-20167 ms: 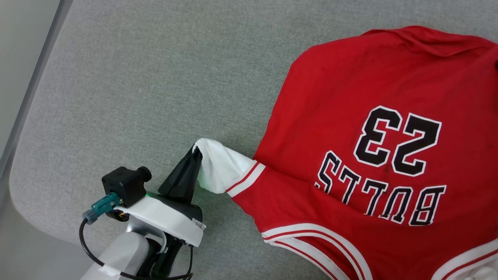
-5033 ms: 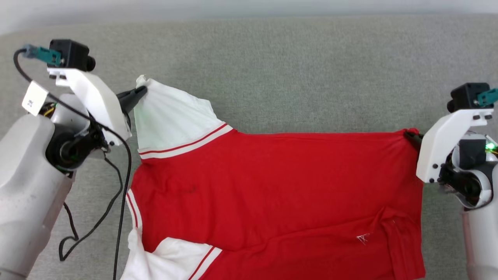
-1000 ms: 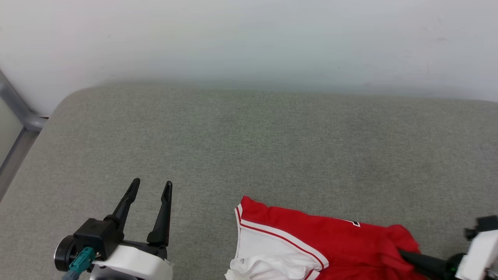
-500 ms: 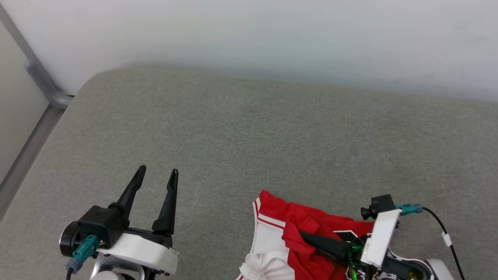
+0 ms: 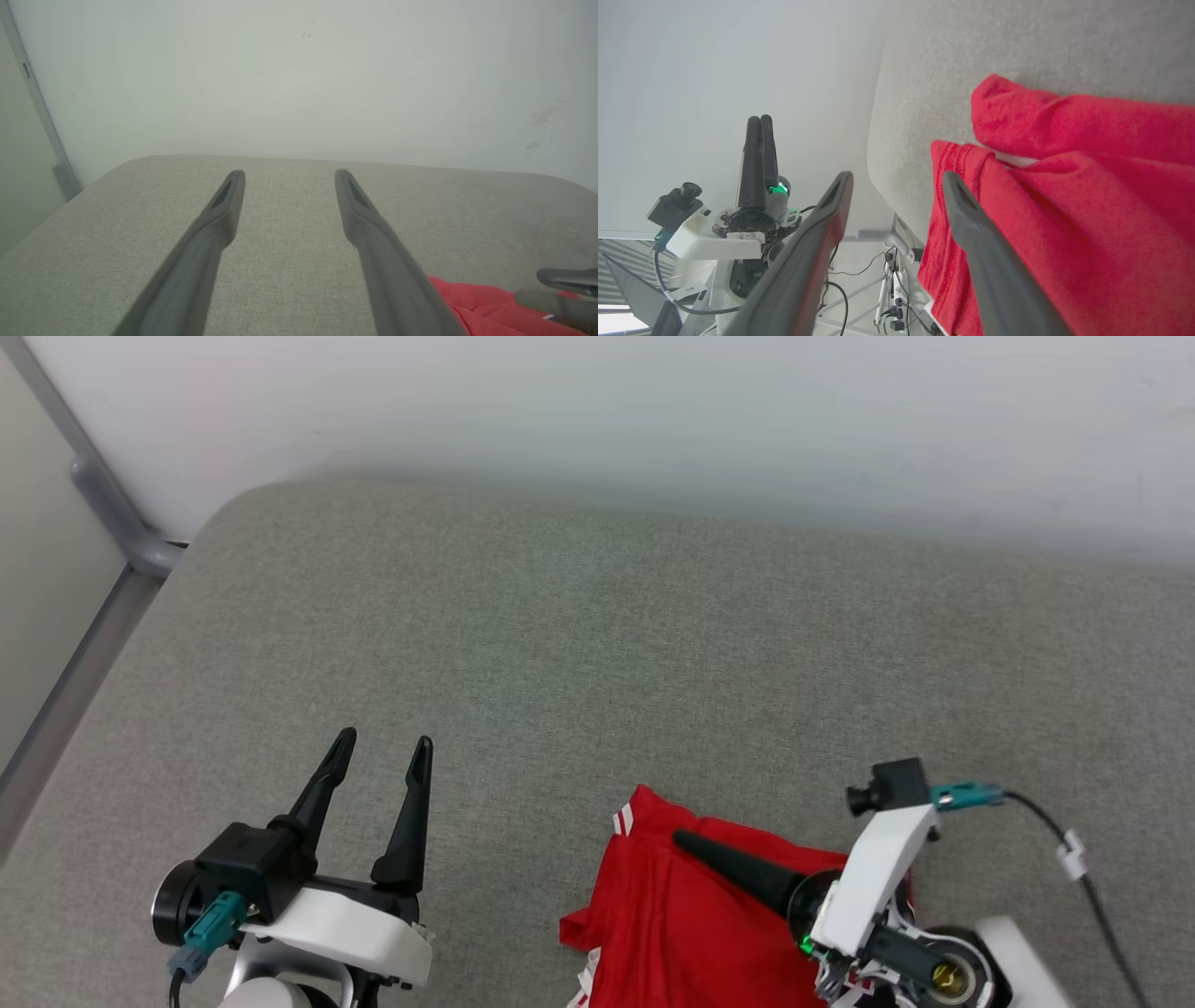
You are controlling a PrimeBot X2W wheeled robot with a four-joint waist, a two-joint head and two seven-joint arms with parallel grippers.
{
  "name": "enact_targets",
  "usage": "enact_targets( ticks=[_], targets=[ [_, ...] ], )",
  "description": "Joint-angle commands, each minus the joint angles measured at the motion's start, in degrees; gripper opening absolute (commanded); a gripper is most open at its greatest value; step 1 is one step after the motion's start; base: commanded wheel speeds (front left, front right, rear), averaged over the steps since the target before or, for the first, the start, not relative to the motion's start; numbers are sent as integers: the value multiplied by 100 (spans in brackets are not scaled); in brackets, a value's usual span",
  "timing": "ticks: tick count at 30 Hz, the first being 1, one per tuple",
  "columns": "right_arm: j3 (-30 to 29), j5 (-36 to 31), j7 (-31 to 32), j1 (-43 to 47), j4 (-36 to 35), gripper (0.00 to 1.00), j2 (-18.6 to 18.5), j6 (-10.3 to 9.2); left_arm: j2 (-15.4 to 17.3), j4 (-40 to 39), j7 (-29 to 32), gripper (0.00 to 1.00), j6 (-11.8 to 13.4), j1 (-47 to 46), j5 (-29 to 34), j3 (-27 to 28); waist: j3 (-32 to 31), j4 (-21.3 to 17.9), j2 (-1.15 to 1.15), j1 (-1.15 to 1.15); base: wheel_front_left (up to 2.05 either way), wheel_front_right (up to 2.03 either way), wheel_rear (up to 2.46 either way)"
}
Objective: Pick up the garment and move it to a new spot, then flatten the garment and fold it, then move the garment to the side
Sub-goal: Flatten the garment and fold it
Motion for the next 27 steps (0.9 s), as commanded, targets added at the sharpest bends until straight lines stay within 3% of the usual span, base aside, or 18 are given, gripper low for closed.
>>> enact_targets(
  ticks=[1, 5, 9, 15, 21, 27],
  targets=[
    [10, -274, -213, -75, -111, 100, -143, -1, -33, 21, -25, 100, 1, -57, 36, 20, -36, -57, 0, 0, 0, 0, 0],
    [-189, -1732, -1356, 34, -410, 100, -409, -1, -66, 67, -31, 100, 24, -29, 54, 63, -106, -211, 0, 0, 0, 0, 0],
    [-737, -2934, -1954, 220, -547, 100, -580, -1, -75, 103, -37, 100, 54, 66, 76, 127, -165, -373, 0, 0, 0, 0, 0],
    [-1786, -4672, -2680, 584, -1097, 100, -524, -1, -123, 139, -43, 100, 122, 270, 95, 283, -287, -618, 0, 0, 0, 0, 0],
    [-2190, -5707, -3314, 1103, -1900, 100, -308, -2, -213, 135, -46, 100, 155, 507, 210, 459, -434, -788, 0, 0, 0, 0, 0],
    [-2055, -6082, -3633, 1571, -2377, 100, -160, -2, -252, 198, -46, 100, 114, 651, 340, 505, -529, -857, 0, 0, 0, 0, 0]
  ],
)
